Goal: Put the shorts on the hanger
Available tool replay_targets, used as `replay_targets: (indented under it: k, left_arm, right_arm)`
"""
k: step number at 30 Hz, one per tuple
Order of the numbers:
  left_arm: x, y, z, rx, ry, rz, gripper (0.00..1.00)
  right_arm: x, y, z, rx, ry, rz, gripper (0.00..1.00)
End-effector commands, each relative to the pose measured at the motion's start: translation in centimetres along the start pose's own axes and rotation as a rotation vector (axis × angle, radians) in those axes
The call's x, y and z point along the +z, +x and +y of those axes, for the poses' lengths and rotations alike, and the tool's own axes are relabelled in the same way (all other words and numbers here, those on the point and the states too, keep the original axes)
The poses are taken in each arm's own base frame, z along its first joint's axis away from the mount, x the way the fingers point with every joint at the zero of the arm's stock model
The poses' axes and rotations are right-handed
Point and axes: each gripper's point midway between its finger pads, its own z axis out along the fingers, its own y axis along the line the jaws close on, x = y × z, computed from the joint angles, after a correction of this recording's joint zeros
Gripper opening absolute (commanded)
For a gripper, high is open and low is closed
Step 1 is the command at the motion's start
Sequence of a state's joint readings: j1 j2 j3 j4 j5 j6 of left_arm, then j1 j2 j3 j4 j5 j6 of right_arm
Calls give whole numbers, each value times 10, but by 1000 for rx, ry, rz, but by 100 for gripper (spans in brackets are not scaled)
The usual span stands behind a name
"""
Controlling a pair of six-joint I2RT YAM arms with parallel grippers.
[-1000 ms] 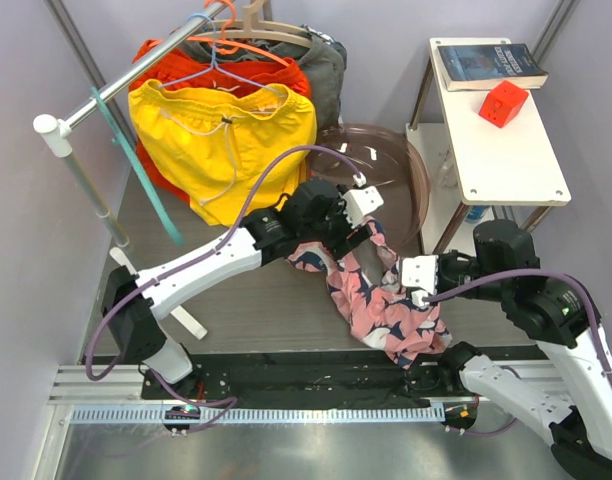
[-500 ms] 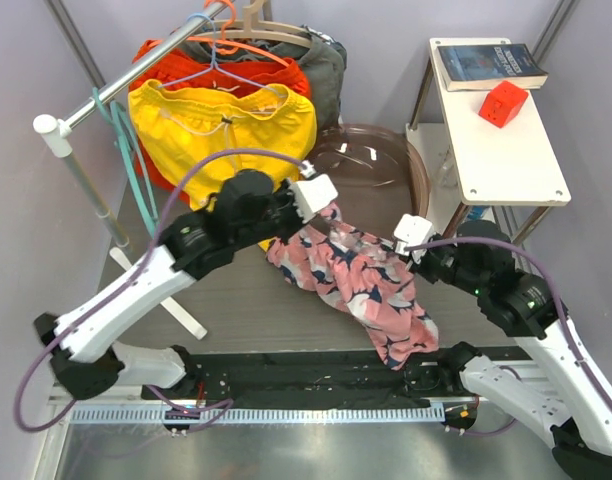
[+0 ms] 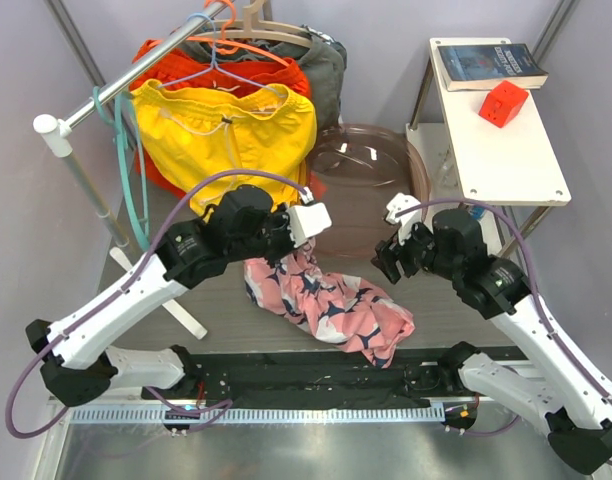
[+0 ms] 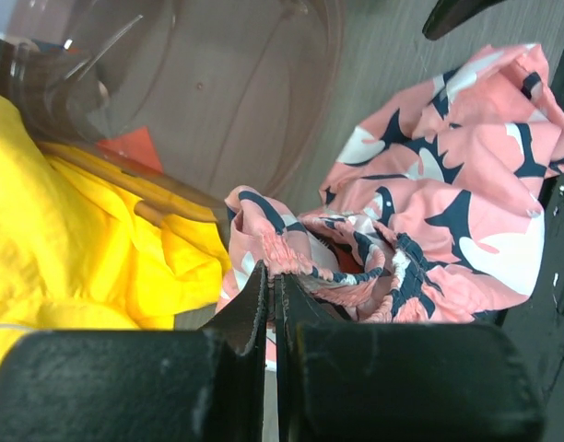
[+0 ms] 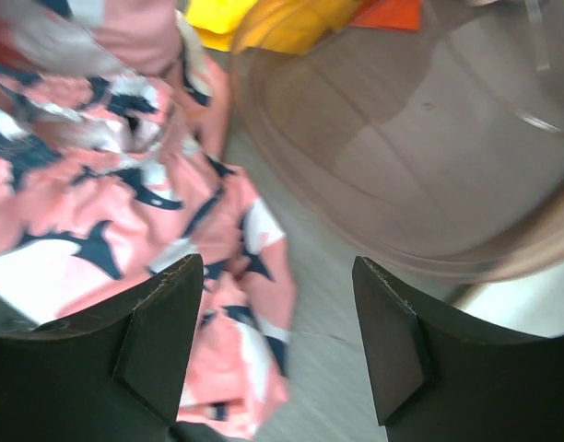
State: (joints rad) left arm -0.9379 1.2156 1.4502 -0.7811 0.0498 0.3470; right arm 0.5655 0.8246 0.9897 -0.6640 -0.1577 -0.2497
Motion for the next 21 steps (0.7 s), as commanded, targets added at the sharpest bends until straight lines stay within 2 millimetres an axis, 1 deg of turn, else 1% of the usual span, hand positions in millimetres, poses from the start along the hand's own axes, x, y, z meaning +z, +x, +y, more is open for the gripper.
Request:
replay_targets:
  k: [1, 2, 3, 4, 5, 6, 7, 8, 9, 10, 11, 12, 13, 14, 16, 18, 19, 21]
  left_arm:
    - [-23, -17, -5, 24, 8, -130, 0]
    - [-31, -17, -8, 39, 7, -161, 0]
    - [-33, -17, -14, 54, 32, -187, 0]
    - [-37, -20, -16, 73, 41, -217, 0]
    - [-41, -22, -18, 99, 45, -235, 0]
    - [-47, -21, -21, 112, 52, -254, 0]
    - [-51, -22, -23, 123, 62, -268, 0]
    - [-55, -22, -24, 140, 65, -279, 0]
    - [-61, -22, -25, 155, 64, -292, 0]
    - [-64, -22, -31, 175, 91, -305, 0]
    - [-66, -20, -36, 193, 110, -310, 0]
    - [-71, -16, -39, 222, 116, -325, 0]
    - [-73, -16, -43, 235, 130, -338, 0]
    - [-76, -16, -49, 260, 157, -357, 0]
    - [-78, -10, -54, 270, 176, -360, 0]
    - [-79, -9, -57, 274, 186, -363, 0]
    - [-78, -9, -58, 277, 191, -363, 0]
    - [-77, -10, -58, 278, 199, -364, 0]
  right_arm:
    - [20, -23, 22, 203, -117, -53, 71]
    - [25, -25, 25, 242, -136, -46, 72]
    - [30, -28, 29, 280, -165, -54, 74]
    - [42, -23, 31, 311, -183, -20, 75]
    - [47, -24, 31, 356, -191, -17, 76]
    - [54, -26, 31, 375, -201, -20, 79]
    - [63, -22, 34, 409, -237, 6, 80]
    - [69, -22, 35, 436, -253, 13, 81]
    - [73, -29, 34, 476, -270, 1, 82]
    - [76, -32, 39, 490, -310, 2, 83]
    - [83, -31, 42, 510, -333, 17, 84]
    - [88, -36, 44, 536, -350, -8, 86]
    - [88, -39, 49, 546, -389, -17, 86]
    - [94, -40, 50, 560, -403, -31, 86]
    - [100, -40, 56, 610, -434, -20, 86]
    - [106, -39, 68, 605, -490, -12, 86]
    - [109, -37, 72, 587, -499, -7, 85]
    - [116, -28, 83, 558, -517, 25, 84]
